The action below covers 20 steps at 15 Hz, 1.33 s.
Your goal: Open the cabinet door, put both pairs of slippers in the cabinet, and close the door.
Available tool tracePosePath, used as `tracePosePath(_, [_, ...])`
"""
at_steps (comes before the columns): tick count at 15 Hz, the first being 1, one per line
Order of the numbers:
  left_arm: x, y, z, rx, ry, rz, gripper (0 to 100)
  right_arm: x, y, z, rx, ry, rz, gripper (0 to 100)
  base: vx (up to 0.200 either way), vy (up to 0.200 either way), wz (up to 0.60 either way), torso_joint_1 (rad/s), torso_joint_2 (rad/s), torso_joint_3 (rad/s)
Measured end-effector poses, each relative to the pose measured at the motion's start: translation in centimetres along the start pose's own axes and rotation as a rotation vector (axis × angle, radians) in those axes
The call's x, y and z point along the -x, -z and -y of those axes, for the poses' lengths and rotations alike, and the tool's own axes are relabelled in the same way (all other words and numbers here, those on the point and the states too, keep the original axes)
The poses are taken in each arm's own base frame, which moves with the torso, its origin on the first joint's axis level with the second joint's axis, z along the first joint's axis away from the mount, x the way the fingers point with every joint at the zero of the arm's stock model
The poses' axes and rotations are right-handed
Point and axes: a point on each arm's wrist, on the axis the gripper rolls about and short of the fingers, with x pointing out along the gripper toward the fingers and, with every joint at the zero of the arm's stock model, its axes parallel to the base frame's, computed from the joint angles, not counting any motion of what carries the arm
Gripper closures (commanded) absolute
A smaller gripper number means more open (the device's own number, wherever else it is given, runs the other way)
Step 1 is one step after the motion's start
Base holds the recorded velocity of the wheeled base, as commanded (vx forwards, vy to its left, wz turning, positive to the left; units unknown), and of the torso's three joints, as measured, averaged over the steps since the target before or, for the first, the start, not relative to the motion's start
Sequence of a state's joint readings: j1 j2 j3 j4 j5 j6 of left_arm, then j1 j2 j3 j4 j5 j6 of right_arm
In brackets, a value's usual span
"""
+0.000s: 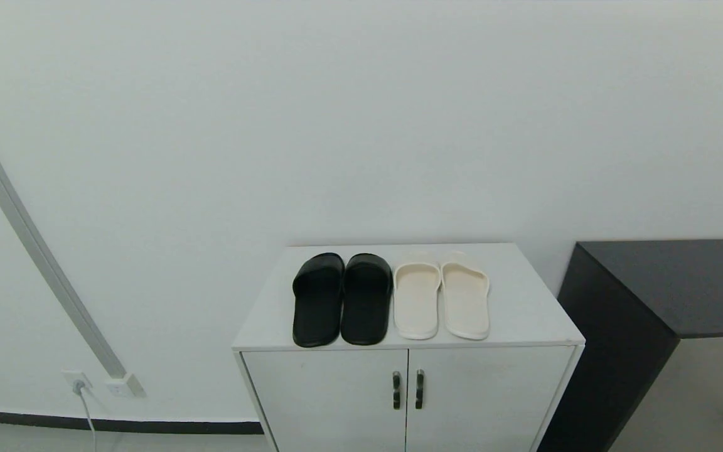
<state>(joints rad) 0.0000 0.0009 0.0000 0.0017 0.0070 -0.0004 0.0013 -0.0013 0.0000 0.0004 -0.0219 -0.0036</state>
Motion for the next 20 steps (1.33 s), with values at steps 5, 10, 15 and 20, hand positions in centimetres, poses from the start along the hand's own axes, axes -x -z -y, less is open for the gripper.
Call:
tracePosePath(5, [0.0,0.0,0.0,0.0,0.0,0.0,100,0.0,0.0,0.0,0.008,-0.002,0.0,0,0.0,0.0,0.0,0.0,0.0,0.0])
tracePosePath(10, [0.0,0.0,0.0,0.0,0.0,0.0,100,0.0,-0.1,0.0,0.037,-0.008,-0.003,0,0.0,0.0,0.0,0.0,0.0,0.0])
tracePosePath(15, [0.0,0.0,0.0,0.003,-0.004,0.0,100,0.5,-4.2,0.0,-0.046,-0.018,0.033,0,0.0,0.0,0.0,0.0,0.0,0.0])
tracePosePath(20, [0.0,0.0,0.0,0.0,-0.002,0.0,100,-2.3,-5.7,-0.3,0.004,-0.144,-0.205,0,0.0,0.0,0.0,0.0,0.0,0.0])
